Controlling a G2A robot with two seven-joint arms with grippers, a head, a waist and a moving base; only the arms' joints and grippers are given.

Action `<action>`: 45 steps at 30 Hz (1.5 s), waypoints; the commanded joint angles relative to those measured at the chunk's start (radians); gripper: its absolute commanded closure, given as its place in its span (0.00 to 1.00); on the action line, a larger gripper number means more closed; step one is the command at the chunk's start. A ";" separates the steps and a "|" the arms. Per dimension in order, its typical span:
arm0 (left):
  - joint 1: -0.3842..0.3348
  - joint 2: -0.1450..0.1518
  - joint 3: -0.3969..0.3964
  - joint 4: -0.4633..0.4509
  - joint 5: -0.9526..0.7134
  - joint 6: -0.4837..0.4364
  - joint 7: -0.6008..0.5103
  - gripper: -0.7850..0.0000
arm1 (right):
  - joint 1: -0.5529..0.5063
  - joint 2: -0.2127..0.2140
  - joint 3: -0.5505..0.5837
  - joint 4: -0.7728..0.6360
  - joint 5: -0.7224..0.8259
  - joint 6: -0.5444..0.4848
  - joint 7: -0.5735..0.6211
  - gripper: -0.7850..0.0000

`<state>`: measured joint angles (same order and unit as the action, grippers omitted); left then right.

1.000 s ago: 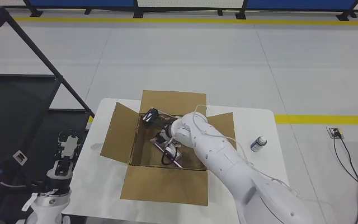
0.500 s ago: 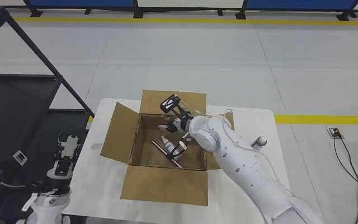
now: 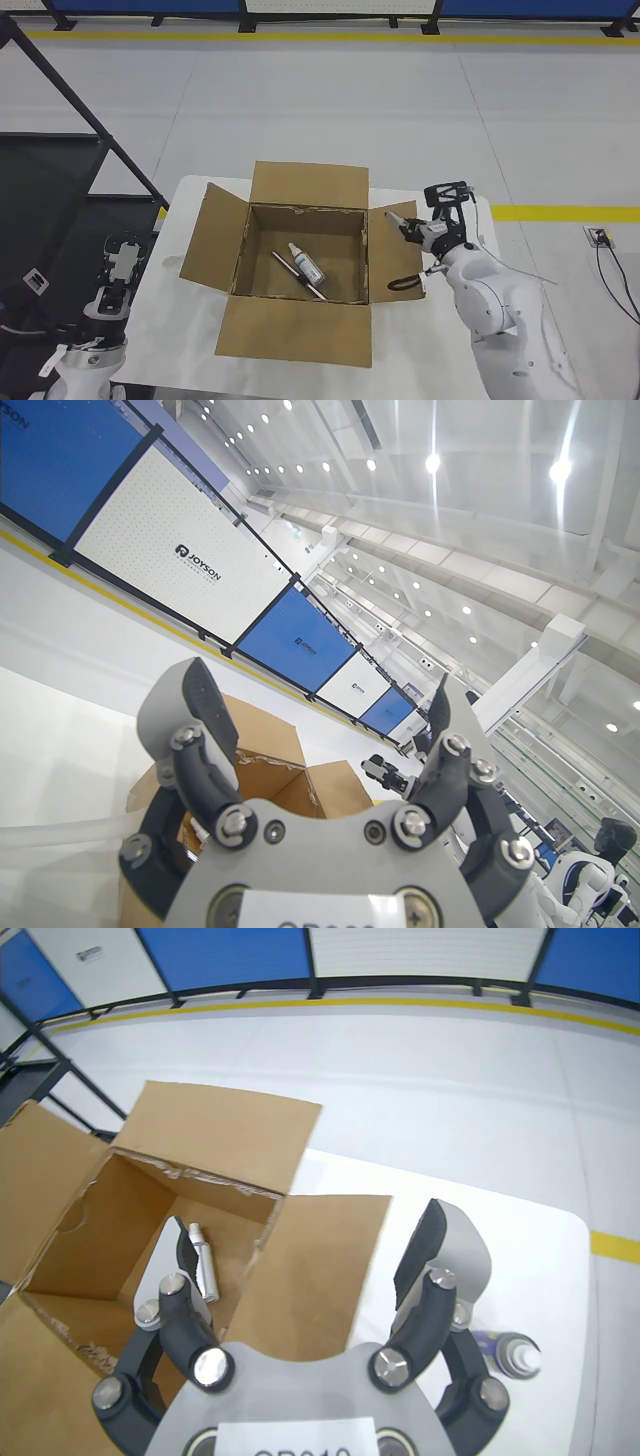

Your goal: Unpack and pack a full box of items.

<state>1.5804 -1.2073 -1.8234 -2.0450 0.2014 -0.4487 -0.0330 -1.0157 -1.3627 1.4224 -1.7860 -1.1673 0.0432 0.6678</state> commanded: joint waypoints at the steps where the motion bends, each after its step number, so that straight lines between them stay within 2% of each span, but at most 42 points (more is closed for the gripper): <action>1: 0.000 0.000 0.000 0.000 0.000 0.000 0.000 0.00 | -0.013 0.002 0.037 0.006 -0.003 0.055 -0.007 0.00; 9: 0.000 0.000 0.000 0.000 0.000 0.000 0.000 0.00 | 0.001 0.010 0.109 0.115 -0.072 0.206 0.094 0.00; 15: 0.000 0.000 0.000 0.000 0.000 0.000 0.000 0.00 | 0.089 0.019 0.143 0.293 -0.072 0.214 0.242 0.00; 19: 0.000 0.000 0.000 0.000 0.000 0.000 0.000 0.00 | 0.142 0.024 0.149 0.401 -0.038 0.178 0.333 0.00; 25: 0.000 0.000 0.000 0.000 0.000 0.000 0.000 0.00 | 0.189 0.030 0.145 0.485 -0.039 0.160 0.354 0.01; 27: 0.000 0.000 0.000 0.000 0.000 0.000 0.000 0.00 | 0.200 0.031 0.138 0.505 -0.056 0.179 0.351 0.17; 28: 0.000 0.000 0.000 0.000 0.000 0.000 0.000 0.00 | 0.205 0.031 0.136 0.513 -0.060 0.188 0.350 0.31; 29: 0.000 0.000 0.000 0.000 0.000 0.000 0.000 0.00 | 0.209 0.031 0.133 0.519 -0.061 0.192 0.349 0.31; 30: 0.000 0.000 0.000 0.000 0.000 0.000 0.000 0.00 | 0.212 0.031 0.130 0.525 -0.061 0.192 0.350 0.49; 34: 0.000 0.000 0.000 0.000 0.000 0.000 0.000 0.00 | 0.225 0.033 0.124 0.544 -0.063 0.195 0.359 0.65; 35: 0.000 0.000 0.000 0.000 0.000 0.000 0.000 0.00 | 0.228 0.034 0.121 0.548 -0.065 0.197 0.363 0.78; 36: 0.000 0.000 0.000 0.000 0.000 0.000 0.000 0.00 | 0.232 0.034 0.119 0.551 -0.071 0.200 0.365 0.78; 37: 0.000 0.000 0.000 0.000 0.000 0.000 0.000 0.00 | 0.235 0.034 0.117 0.554 -0.073 0.202 0.366 0.95; 38: 0.000 0.000 0.000 0.000 0.000 0.000 0.000 0.00 | 0.237 0.035 0.115 0.556 -0.073 0.205 0.365 1.00; 41: 0.000 0.000 0.000 0.000 0.000 0.000 0.000 0.00 | 0.236 0.035 0.113 0.541 -0.072 0.224 0.341 1.00; 45: 0.000 0.000 0.000 0.000 0.000 0.000 0.000 0.00 | 0.188 0.033 0.120 0.407 -0.035 0.237 0.257 1.00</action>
<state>1.5804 -1.2073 -1.8234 -2.0450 0.2014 -0.4487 -0.0330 -0.8073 -1.3289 1.5405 -1.3207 -1.2191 0.2771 0.9562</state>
